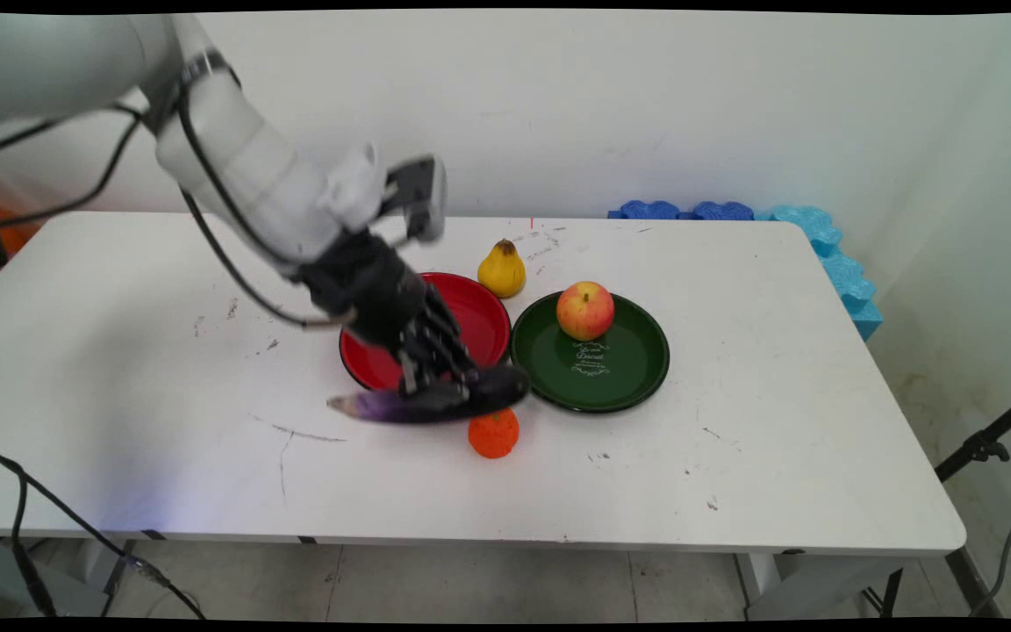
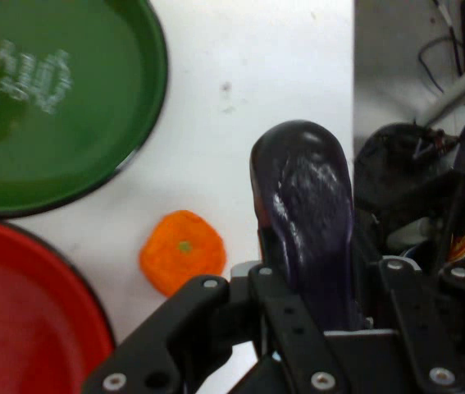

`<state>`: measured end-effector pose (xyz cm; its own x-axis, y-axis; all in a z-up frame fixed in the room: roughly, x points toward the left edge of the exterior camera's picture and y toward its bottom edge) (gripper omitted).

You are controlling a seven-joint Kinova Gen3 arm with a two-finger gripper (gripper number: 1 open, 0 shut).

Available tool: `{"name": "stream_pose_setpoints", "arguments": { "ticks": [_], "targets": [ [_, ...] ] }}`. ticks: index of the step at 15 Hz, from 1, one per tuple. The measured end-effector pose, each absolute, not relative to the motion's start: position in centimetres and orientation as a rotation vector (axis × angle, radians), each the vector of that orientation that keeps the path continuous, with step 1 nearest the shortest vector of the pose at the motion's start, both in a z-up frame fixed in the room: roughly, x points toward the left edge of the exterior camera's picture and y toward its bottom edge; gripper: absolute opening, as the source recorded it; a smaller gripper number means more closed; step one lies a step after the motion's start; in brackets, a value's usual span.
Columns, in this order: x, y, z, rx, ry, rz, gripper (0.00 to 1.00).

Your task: Place the picked object on the table

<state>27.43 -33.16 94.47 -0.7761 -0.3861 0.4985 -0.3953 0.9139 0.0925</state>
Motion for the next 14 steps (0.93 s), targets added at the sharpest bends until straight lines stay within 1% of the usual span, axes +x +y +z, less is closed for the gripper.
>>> {"name": "stream_pose_setpoints", "arguments": {
  "ticks": [6, 10, 14],
  "targets": [
    [25.5, -30.6, 88.9, 0.494, -2.572, 0.053, 0.00],
    [24.9, -30.1, 85.9, 0.456, -2.579, 0.080, 0.00],
    [24.5, -30.1, 83.6, 0.428, -2.584, 0.109, 0.00]
  ]
}}
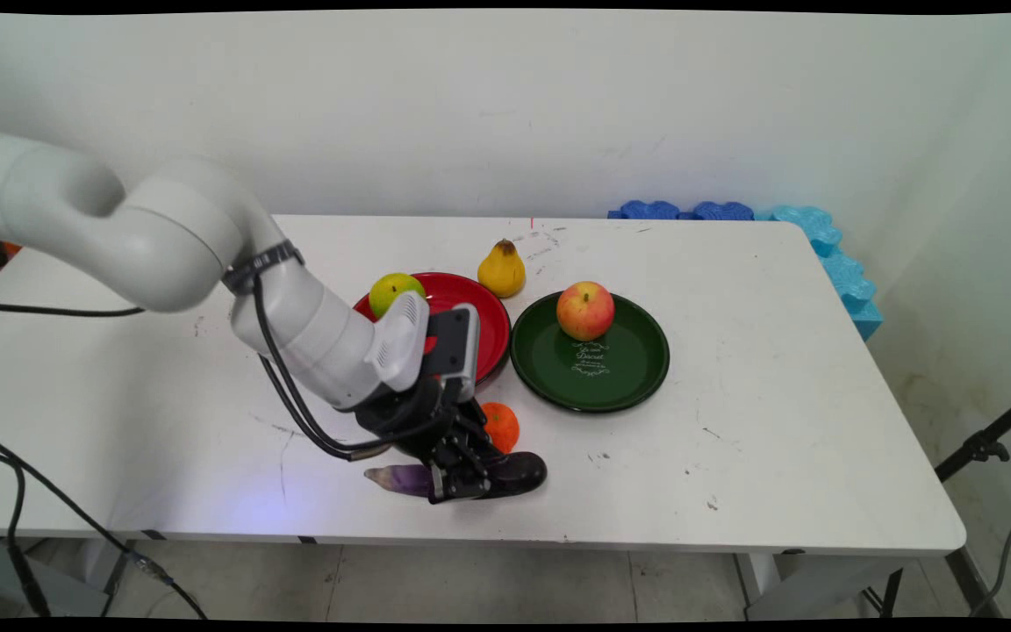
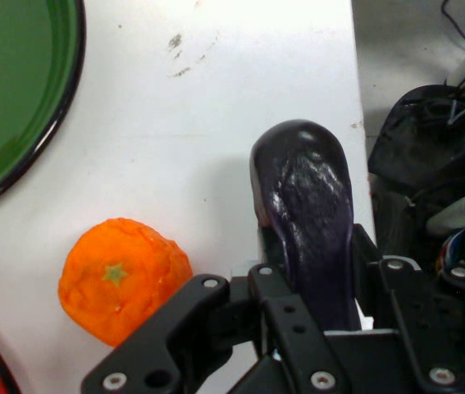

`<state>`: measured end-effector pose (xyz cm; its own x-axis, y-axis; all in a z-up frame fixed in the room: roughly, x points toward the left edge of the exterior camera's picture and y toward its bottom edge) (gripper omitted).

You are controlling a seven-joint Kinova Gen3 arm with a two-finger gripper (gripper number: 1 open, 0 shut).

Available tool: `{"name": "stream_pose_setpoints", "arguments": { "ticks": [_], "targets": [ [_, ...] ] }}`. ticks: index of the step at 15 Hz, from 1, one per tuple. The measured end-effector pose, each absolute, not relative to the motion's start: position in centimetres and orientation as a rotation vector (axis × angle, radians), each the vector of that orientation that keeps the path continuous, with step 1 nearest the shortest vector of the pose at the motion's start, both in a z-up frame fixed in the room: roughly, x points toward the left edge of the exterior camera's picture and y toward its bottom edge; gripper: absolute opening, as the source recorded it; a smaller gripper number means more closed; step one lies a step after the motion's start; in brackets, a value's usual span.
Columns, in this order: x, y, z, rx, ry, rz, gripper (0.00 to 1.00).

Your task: Place the picked object on the table

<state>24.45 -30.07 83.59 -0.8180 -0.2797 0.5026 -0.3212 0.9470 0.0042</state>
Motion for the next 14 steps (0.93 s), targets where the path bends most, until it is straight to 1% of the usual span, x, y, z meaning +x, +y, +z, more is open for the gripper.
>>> {"name": "stream_pose_setpoints", "arguments": {
  "ticks": [8, 9, 12, 14],
  "targets": [
    [24.0, -30.5, 80.9, 0.397, -2.586, 0.152, 0.00],
    [24.0, -30.5, 80.8, 0.394, -2.585, 0.154, 1.00],
    [23.9, -30.5, 80.8, 0.377, -2.573, 0.155, 1.00],
    [24.1, -30.5, 81.5, 0.371, -2.558, 0.157, 1.00]
  ]
}}
